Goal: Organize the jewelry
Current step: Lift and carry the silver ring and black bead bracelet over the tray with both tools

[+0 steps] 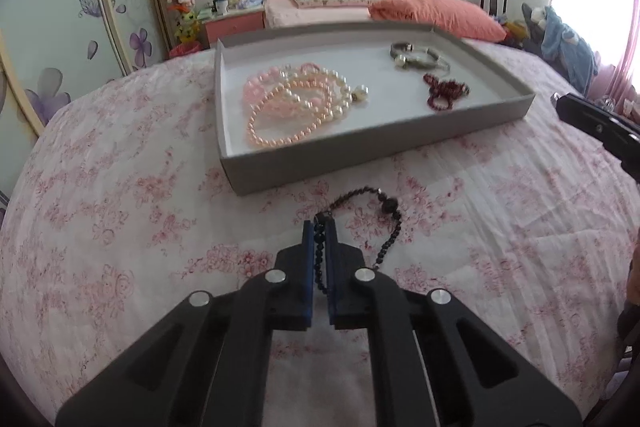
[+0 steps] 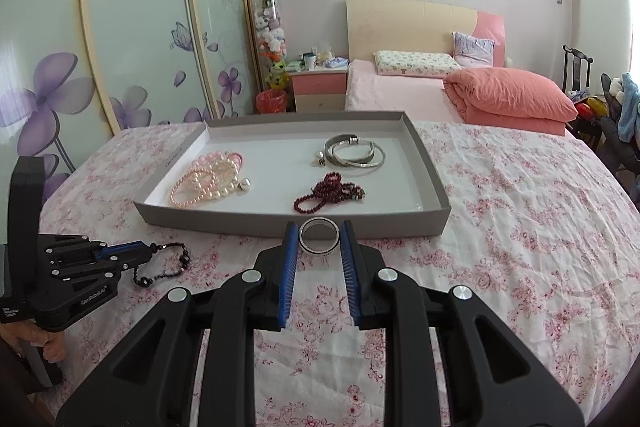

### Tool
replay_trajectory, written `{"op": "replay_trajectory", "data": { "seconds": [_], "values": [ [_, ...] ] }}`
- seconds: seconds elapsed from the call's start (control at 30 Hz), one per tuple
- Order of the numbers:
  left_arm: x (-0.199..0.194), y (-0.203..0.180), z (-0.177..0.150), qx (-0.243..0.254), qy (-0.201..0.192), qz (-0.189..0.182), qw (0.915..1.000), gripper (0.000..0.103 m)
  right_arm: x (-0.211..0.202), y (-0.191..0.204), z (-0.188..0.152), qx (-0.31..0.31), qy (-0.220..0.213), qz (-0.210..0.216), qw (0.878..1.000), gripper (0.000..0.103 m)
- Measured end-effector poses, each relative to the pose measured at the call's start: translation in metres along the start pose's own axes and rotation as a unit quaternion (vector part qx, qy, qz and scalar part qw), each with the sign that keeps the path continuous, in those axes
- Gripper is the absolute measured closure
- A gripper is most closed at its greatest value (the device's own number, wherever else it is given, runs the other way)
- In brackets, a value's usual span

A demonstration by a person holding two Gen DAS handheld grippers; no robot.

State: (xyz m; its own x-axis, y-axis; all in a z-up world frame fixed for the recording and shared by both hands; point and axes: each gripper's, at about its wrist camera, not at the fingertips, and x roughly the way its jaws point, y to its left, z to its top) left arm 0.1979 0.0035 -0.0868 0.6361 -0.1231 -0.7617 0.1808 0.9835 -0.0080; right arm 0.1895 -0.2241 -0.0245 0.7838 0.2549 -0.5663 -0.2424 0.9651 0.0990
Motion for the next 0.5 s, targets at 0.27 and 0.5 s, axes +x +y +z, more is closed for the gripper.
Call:
{"op": "replay_trajectory", "data": {
  "seconds": [0.27, 0.5],
  "values": [
    [-0.054, 0.003, 0.014, -0.022, -0.083, -0.043, 0.9954, 0.097, -0.018, -0.001, 0.012, 0.008, -0.038, 0.007, 0.999, 0.08],
    [-0.084, -0.01, 0.022, -0.023, -0.125, -0.062, 0.99, 0.097, -0.031, 0.003, 0.019, 0.009, -0.068, 0.017, 0.997, 0.08]
  ]
}}
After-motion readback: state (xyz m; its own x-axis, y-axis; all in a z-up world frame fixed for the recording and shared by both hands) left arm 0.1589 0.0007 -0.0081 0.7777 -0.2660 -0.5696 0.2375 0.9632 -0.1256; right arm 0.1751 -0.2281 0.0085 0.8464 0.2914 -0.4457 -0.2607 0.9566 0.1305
